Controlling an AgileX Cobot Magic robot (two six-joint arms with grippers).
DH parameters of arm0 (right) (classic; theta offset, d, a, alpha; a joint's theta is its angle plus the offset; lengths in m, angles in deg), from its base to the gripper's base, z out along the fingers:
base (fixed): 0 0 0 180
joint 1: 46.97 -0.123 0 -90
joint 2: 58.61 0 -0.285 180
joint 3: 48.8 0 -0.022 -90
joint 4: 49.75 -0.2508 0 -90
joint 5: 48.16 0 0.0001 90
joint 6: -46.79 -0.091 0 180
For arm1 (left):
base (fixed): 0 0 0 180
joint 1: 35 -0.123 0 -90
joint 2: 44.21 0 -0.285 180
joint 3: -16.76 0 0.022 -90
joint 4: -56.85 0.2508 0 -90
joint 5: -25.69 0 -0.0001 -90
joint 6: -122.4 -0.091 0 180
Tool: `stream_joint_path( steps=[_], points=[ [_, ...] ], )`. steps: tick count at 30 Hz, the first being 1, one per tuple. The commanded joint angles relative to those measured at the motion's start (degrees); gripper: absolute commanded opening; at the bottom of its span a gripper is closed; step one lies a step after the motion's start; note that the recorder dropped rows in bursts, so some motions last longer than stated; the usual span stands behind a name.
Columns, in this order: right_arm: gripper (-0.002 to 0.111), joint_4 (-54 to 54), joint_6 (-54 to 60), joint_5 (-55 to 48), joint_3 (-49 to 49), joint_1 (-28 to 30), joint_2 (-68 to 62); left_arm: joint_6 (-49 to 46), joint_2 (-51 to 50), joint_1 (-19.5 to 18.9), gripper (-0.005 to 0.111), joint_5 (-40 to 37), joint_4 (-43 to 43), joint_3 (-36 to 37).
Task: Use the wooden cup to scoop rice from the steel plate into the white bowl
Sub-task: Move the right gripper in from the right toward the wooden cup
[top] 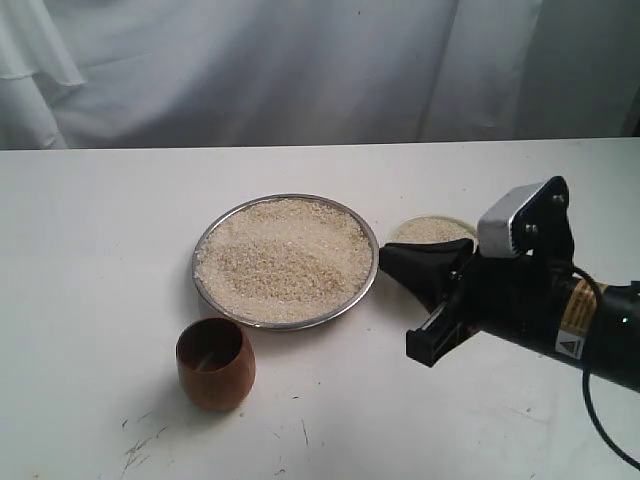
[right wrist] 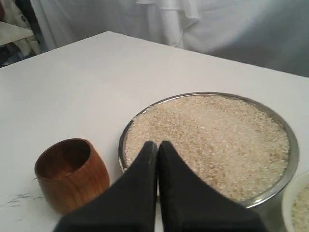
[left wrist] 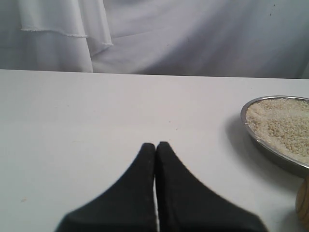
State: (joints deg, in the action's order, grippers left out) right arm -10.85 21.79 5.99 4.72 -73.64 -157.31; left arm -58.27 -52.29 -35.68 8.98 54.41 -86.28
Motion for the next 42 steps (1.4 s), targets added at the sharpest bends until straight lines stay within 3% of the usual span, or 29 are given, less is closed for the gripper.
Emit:
stream_joint_path(
  steps=[1,14,17,21,24,42],
  points=[
    [0.000,0.88,-0.08,3.04,-0.14,-1.40,-3.68,0.18,0.29,0.09,0.000,0.36,-0.04,0.26],
    [0.004,1.09,-7.81,6.15,-0.14,-1.63,-4.89,0.18,0.29,0.09,0.000,0.36,-0.04,0.26],
    [0.025,1.09,-7.81,7.52,-0.22,-1.63,-4.89,0.18,0.29,0.09,0.000,0.36,-0.04,0.26],
    [0.069,0.68,-7.81,7.52,-0.22,-1.63,-4.89,0.18,0.29,0.09,0.000,0.36,-0.04,0.26],
    [0.088,0.00,-8.08,8.45,-0.22,-1.83,-4.89,0.18,0.29,0.09,0.000,0.36,-0.04,0.26],
    [0.090,-1.90,-1.70,11.29,-0.22,-1.83,-4.89,0.18,0.29,0.09,0.000,0.36,-0.04,0.26]
  ],
)
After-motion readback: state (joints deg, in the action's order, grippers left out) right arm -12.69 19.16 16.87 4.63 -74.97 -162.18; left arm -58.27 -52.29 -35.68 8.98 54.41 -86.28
